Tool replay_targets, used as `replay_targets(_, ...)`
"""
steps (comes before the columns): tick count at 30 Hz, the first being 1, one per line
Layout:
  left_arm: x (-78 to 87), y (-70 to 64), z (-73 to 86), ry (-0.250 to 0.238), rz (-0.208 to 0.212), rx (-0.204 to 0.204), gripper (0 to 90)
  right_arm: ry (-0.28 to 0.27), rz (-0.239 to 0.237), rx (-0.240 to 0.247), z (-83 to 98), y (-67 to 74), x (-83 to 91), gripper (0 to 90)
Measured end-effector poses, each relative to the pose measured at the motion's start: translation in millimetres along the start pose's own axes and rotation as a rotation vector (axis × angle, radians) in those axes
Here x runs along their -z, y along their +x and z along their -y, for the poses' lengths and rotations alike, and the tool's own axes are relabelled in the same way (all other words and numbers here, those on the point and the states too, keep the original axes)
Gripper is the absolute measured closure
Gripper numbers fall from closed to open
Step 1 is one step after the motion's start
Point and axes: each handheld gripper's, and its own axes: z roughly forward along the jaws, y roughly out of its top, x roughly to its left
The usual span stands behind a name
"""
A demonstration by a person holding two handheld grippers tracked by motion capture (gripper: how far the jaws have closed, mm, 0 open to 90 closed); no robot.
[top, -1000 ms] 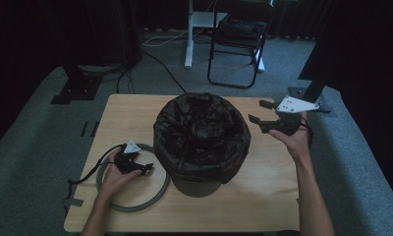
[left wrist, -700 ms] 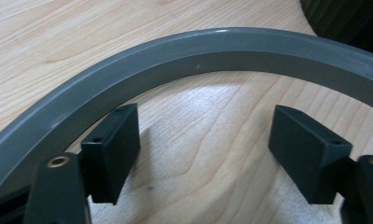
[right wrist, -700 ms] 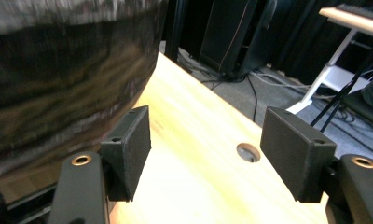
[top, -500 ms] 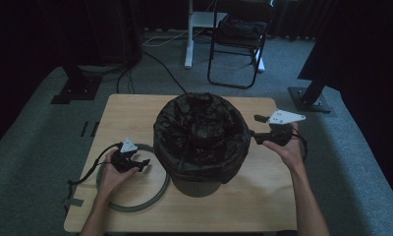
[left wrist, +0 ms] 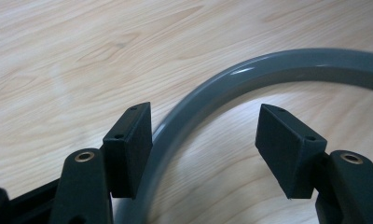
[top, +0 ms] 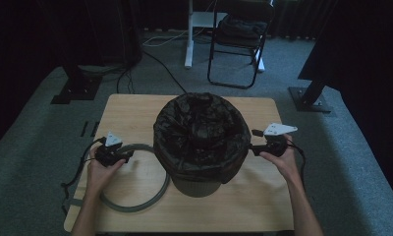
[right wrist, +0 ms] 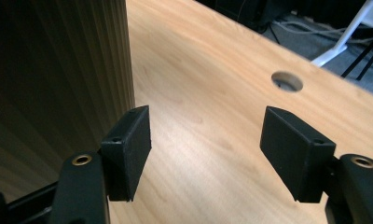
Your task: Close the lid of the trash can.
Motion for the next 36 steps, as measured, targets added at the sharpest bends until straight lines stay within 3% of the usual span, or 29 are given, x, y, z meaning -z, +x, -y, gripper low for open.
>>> replay_targets(5,-1.3,9.3,8.3,0.033,-0.027,0.025,38.3,0.017,-0.003,-0.030,15.1,-1.2,-3.2,32.7)
replay_targets(13,-1.1,21.6,16.0,0.068,-0.008,0.068,43.0,0.031,-0.008,-0.074,34.1,-2.3,-8.7,32.8)
replay_targets(19,-2.8,20.5,17.6,0.122,-0.008,0.021,50.1,0.042,-0.017,-0.089,44.4,-1.1,-12.2,32.9)
replay_targets(31,1.7,22.2,21.3,0.115,0.046,-0.034,70.0,0.062,-0.027,-0.113,58.4,1.1,-18.4,33.2)
replay_targets(36,6.0,25.5,23.9,0.124,0.076,-0.059,72.8,0.073,-0.029,-0.123,63.4,0.8,-22.3,33.5)
